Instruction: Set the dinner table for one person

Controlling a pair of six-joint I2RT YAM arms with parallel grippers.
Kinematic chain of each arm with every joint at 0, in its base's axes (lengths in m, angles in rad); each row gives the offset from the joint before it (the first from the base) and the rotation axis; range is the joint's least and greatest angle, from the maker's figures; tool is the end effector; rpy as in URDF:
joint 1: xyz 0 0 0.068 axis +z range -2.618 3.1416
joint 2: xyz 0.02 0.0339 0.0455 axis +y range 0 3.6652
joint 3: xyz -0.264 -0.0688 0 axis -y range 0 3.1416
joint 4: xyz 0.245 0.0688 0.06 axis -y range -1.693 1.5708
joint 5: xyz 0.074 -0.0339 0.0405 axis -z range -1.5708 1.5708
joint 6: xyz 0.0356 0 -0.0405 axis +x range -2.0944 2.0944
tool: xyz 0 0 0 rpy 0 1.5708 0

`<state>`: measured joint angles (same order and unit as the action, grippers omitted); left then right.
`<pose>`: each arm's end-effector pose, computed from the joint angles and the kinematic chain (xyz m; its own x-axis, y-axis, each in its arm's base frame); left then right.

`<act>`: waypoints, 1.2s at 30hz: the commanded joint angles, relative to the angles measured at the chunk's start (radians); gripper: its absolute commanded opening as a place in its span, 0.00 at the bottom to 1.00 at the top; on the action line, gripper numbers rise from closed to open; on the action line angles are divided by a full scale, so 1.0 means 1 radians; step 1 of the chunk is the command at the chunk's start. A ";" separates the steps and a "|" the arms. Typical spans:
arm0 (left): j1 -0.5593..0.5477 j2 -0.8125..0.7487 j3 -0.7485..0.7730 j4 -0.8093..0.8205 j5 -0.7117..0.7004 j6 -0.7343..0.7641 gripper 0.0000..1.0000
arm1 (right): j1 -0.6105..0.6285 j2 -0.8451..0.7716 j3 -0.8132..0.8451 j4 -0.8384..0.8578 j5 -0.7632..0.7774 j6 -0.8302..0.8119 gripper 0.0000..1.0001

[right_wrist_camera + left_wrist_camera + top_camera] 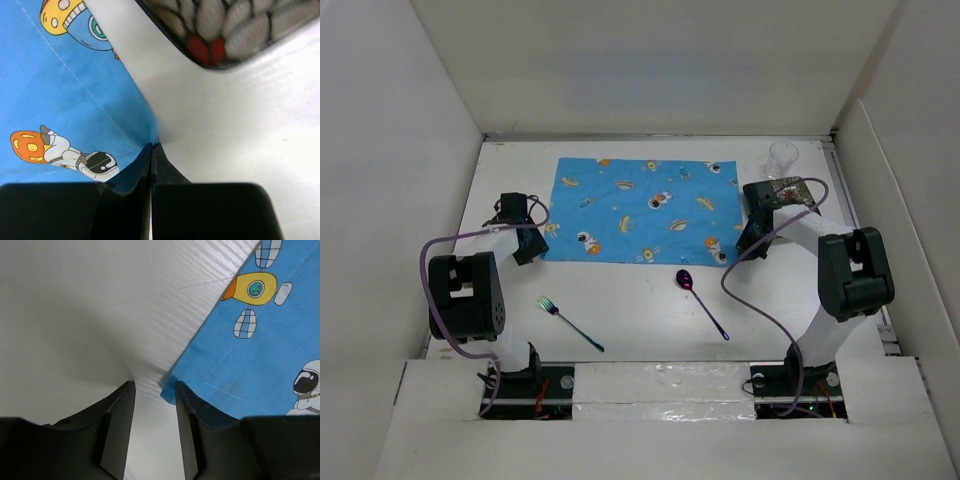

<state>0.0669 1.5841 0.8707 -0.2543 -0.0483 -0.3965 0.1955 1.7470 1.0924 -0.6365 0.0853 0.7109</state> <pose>0.3094 0.0225 0.1723 -0.7217 -0.4350 -0.5385 -0.4041 0.8963 -0.1824 0.3217 0.0606 0.1666 -0.8257 0.4993 -0.2626 0.4860 0.8659 0.1181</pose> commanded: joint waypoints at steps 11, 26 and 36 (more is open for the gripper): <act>0.001 0.036 0.002 -0.026 0.042 0.008 0.40 | -0.004 -0.080 -0.092 0.080 -0.016 -0.085 0.00; -0.030 0.042 -0.022 -0.020 0.100 0.012 0.00 | -0.004 -0.087 -0.098 0.112 -0.044 -0.103 0.00; -0.039 -0.095 -0.052 -0.114 0.073 0.001 0.00 | -0.031 -0.164 -0.169 0.097 -0.044 -0.106 0.00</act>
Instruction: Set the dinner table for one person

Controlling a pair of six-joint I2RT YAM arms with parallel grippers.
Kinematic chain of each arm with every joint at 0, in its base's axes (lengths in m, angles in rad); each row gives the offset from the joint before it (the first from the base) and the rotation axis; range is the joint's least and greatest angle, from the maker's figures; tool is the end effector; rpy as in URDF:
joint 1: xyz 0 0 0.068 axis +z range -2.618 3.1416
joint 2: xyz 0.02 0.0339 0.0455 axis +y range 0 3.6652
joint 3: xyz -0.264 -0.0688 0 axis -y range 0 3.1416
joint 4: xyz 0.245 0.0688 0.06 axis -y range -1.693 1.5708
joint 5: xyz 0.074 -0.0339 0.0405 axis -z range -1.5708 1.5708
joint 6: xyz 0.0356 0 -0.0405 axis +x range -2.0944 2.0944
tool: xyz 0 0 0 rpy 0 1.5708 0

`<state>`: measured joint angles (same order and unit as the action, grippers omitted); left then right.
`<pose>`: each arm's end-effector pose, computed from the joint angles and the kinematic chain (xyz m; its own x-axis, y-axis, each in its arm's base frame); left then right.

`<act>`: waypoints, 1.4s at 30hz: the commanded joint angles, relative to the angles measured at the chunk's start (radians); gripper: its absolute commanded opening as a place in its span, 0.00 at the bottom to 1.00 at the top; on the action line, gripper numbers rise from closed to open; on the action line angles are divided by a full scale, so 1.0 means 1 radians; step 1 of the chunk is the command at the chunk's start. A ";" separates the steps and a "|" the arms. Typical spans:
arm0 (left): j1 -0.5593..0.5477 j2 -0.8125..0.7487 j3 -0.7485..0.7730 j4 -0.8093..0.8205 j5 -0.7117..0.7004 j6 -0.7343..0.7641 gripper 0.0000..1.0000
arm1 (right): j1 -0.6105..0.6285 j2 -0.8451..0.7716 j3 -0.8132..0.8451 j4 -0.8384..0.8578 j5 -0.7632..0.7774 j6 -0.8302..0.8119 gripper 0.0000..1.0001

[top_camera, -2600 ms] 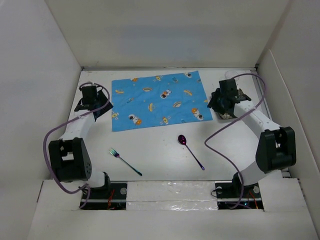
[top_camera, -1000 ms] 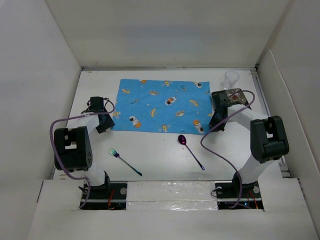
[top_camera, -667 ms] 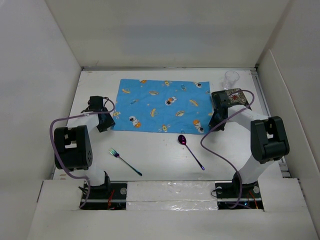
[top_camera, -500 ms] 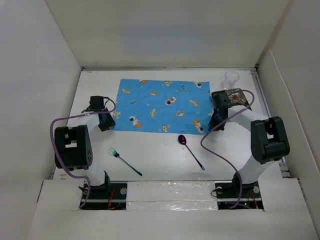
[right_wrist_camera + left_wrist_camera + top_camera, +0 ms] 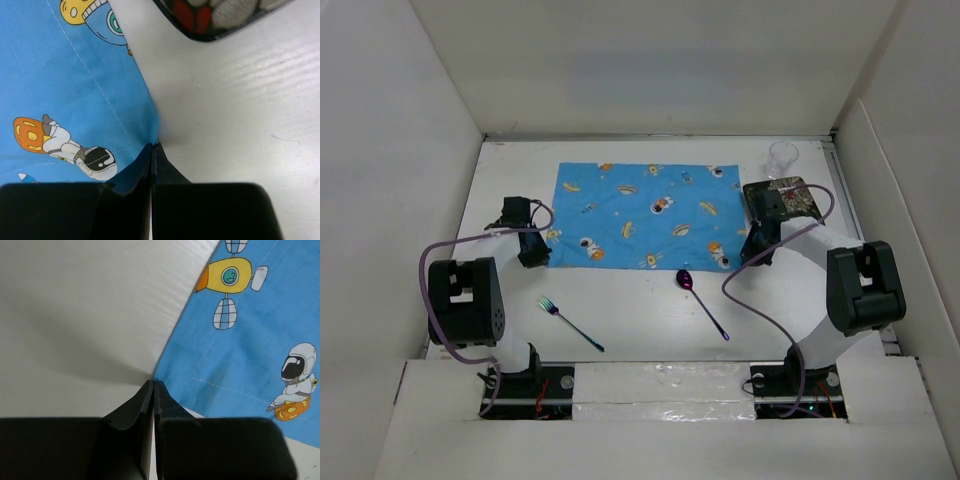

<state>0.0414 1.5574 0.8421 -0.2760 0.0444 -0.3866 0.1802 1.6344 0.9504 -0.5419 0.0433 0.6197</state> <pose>0.3006 0.0109 0.1704 -0.7679 -0.4088 -0.4932 -0.3310 0.9124 -0.2409 0.2970 0.0525 0.1655 -0.8493 0.4351 -0.2989 0.4037 0.9002 0.1632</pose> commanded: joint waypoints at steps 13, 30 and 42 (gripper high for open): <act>-0.014 -0.120 -0.017 -0.146 0.012 -0.084 0.00 | -0.036 -0.068 -0.039 -0.012 -0.011 -0.038 0.00; 0.029 -0.223 0.064 -0.205 -0.015 -0.066 0.37 | -0.085 -0.148 0.125 -0.101 -0.125 -0.083 0.55; -0.075 -0.312 0.144 -0.161 0.121 -0.087 0.37 | -0.444 -0.153 -0.035 0.262 -0.261 0.283 0.56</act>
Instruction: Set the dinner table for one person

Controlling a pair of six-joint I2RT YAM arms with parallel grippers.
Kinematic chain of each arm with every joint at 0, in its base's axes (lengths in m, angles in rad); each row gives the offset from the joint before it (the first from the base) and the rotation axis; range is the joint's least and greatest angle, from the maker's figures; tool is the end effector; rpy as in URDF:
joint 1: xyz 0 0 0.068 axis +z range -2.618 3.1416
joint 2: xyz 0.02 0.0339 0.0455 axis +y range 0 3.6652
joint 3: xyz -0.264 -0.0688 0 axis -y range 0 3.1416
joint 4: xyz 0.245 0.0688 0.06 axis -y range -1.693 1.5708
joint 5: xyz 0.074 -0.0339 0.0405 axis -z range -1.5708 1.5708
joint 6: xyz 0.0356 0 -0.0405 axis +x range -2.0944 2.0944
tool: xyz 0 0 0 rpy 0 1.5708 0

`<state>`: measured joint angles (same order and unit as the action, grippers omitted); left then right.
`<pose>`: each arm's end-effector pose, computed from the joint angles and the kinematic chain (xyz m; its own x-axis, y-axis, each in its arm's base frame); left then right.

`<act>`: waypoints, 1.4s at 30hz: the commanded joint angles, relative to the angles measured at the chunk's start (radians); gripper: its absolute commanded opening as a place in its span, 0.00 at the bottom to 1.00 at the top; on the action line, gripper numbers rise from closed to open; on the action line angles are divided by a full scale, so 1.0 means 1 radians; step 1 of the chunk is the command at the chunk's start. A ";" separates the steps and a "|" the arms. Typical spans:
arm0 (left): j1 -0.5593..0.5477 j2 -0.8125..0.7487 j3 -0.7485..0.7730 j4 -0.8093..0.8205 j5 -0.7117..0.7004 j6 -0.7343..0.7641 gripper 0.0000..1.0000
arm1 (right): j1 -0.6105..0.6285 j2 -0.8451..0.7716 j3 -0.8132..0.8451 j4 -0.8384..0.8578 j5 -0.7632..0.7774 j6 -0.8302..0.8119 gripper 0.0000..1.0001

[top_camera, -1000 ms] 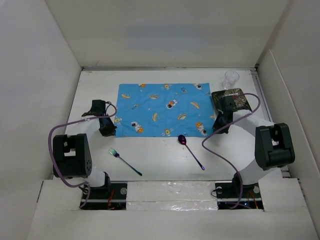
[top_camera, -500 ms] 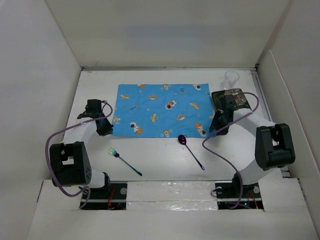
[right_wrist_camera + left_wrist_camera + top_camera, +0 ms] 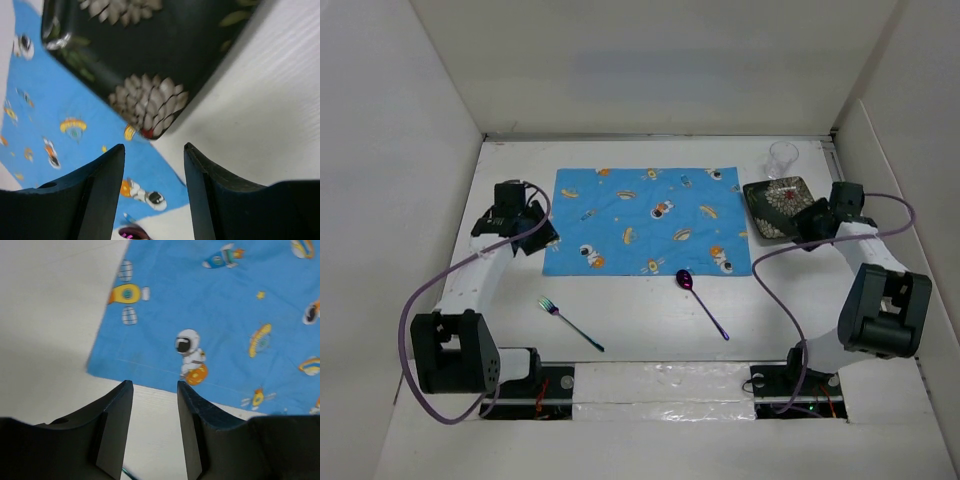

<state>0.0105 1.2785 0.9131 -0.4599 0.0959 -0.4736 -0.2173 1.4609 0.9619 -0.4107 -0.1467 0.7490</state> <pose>0.2684 -0.0006 0.2544 -0.6787 -0.4611 -0.5716 -0.2866 0.8829 -0.3720 0.2960 -0.0600 0.2251 -0.4789 0.7956 -0.3711 0.6168 0.6058 0.5026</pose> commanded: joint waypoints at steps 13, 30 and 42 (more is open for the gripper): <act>-0.064 -0.100 0.032 0.081 0.154 0.010 0.37 | -0.132 0.262 0.006 0.239 -0.027 0.381 0.53; -0.064 -0.093 0.024 0.119 0.171 -0.010 0.34 | -0.132 0.040 -0.104 0.135 0.096 0.359 0.00; -0.064 -0.039 0.156 0.201 0.300 -0.031 0.31 | 0.163 -0.212 0.182 -0.006 -0.129 -0.029 0.00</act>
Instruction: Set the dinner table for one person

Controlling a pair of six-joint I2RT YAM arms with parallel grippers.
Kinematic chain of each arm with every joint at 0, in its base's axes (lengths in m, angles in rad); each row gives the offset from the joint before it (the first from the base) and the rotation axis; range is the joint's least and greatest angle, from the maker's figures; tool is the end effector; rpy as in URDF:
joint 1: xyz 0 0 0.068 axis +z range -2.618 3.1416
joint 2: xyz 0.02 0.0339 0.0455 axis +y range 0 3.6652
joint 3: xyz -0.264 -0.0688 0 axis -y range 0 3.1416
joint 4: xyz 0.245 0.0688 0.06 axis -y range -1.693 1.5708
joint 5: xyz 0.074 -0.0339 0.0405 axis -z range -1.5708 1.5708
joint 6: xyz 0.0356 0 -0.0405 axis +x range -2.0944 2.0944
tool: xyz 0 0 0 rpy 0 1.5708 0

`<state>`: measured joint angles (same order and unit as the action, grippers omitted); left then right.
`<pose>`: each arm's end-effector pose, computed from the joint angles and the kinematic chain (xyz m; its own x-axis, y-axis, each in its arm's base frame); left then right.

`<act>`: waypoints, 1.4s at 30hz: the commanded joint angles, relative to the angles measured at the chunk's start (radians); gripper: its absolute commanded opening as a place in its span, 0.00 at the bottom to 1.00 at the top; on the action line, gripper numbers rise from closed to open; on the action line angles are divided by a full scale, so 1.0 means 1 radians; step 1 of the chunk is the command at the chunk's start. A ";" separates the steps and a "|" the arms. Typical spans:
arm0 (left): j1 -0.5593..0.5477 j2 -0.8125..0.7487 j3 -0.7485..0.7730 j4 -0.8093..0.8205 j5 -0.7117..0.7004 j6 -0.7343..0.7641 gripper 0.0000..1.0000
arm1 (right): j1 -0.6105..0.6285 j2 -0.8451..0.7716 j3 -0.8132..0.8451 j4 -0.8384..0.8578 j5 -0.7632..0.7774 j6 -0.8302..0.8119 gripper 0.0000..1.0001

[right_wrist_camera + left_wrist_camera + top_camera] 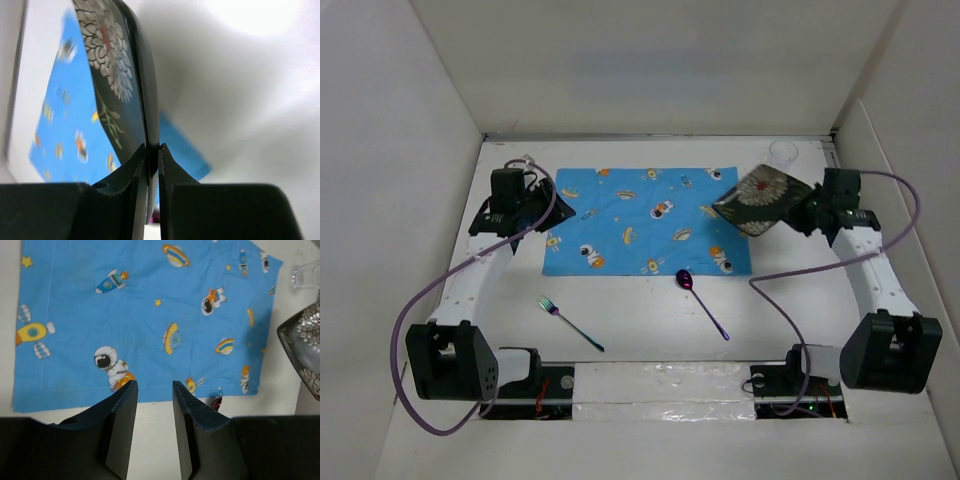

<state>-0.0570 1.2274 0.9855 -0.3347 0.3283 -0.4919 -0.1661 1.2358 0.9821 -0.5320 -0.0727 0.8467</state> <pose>0.2725 -0.0270 0.3029 -0.6327 -0.4117 -0.6559 0.0283 0.8341 -0.5509 0.2596 -0.0409 0.2820 -0.3765 0.8207 -0.4298 0.5983 0.5696 0.5636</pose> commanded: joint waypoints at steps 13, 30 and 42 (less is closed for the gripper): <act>0.003 0.024 0.119 0.129 0.097 -0.013 0.32 | 0.476 0.548 0.538 0.332 -0.611 -0.160 0.00; 0.003 -0.012 0.051 0.117 0.072 -0.002 0.32 | 0.476 0.867 0.659 0.348 -0.736 -0.125 0.00; 0.003 -0.014 0.035 0.117 0.060 -0.005 0.32 | 0.476 0.981 0.741 0.113 -0.708 -0.253 0.02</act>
<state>-0.0570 1.2449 1.0336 -0.2359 0.3889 -0.4995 0.3031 2.2414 1.6489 -0.3908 -0.6918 0.6228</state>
